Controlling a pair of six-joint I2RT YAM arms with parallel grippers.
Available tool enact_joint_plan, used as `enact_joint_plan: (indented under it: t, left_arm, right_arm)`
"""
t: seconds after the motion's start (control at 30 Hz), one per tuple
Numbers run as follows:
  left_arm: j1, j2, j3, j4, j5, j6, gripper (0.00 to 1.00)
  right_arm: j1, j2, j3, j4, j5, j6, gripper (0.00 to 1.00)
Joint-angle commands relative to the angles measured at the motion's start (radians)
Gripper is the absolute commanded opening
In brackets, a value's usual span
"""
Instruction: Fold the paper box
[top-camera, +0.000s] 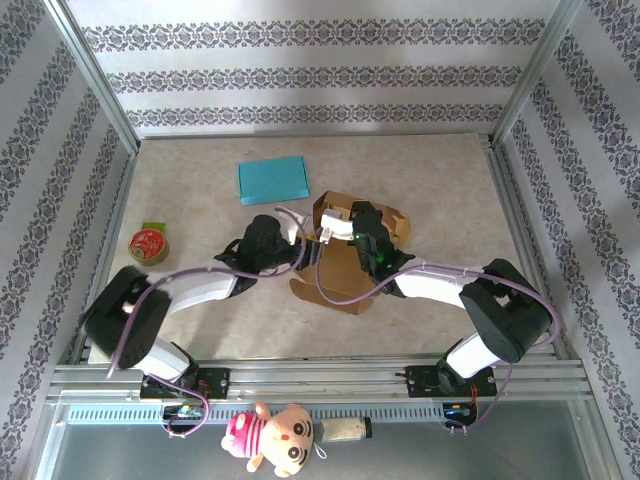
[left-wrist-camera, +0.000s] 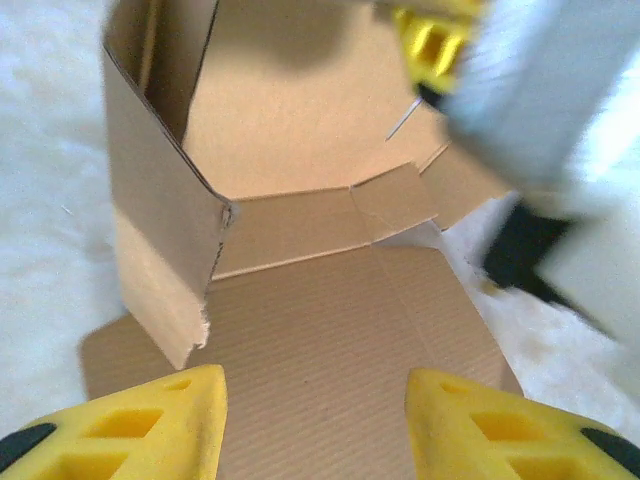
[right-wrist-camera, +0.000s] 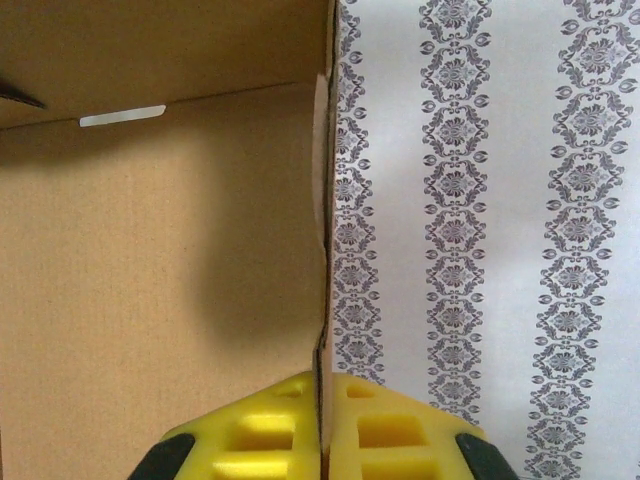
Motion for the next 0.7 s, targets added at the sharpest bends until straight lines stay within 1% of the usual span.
enact_joint_plan:
  t: [0.0,0.07,0.1,0.17,0.2,0.27,0.3,0.4,0.43,0.5,0.6,0.67]
  left_arm:
    - [0.022,-0.121,-0.049,-0.053,-0.117,0.210,0.49]
    - [0.069,-0.154,-0.030,-0.110,-0.151,0.276,0.49]
    - [0.109,-0.147,-0.007,-0.141,-0.131,0.305,0.49]
    - [0.188,-0.101,0.040,-0.170,-0.052,0.351,0.49]
    - [0.224,-0.063,0.074,-0.188,0.016,0.379,0.49]
    - [0.266,0.018,0.145,-0.220,0.120,0.434,0.49]
    - [0.281,0.066,0.186,-0.246,0.191,0.472,0.49]
    - [0.294,0.198,0.311,-0.354,0.351,0.596,0.49]
    - [0.294,0.237,0.343,-0.372,0.389,0.624,0.49]
    - [0.294,0.296,0.385,-0.361,0.462,0.652,0.49]
    - [0.294,0.377,0.436,-0.321,0.559,0.655,0.49]
    - [0.294,0.426,0.482,-0.331,0.658,0.651,0.49]
  right_arm:
    - [0.013,0.009,-0.015,0.015,-0.007,-0.004,0.07]
    - [0.014,0.007,-0.017,0.016,-0.015,-0.005,0.07]
    - [0.013,0.004,-0.018,0.016,-0.017,-0.007,0.07]
    - [0.013,0.003,-0.020,0.015,-0.020,-0.008,0.06]
    - [0.014,0.001,-0.021,0.015,-0.021,-0.009,0.06]
    - [0.015,0.001,-0.023,0.015,-0.019,-0.010,0.07]
    - [0.015,0.000,-0.024,0.016,-0.019,-0.013,0.06]
    - [0.014,-0.007,-0.026,0.015,-0.023,-0.021,0.07]
    - [0.015,-0.009,-0.026,0.014,-0.024,-0.023,0.07]
    - [0.014,-0.011,-0.026,0.012,-0.029,-0.025,0.07]
    - [0.016,-0.013,-0.027,0.010,-0.039,-0.019,0.07]
    - [0.017,-0.011,-0.026,0.008,-0.042,-0.017,0.07]
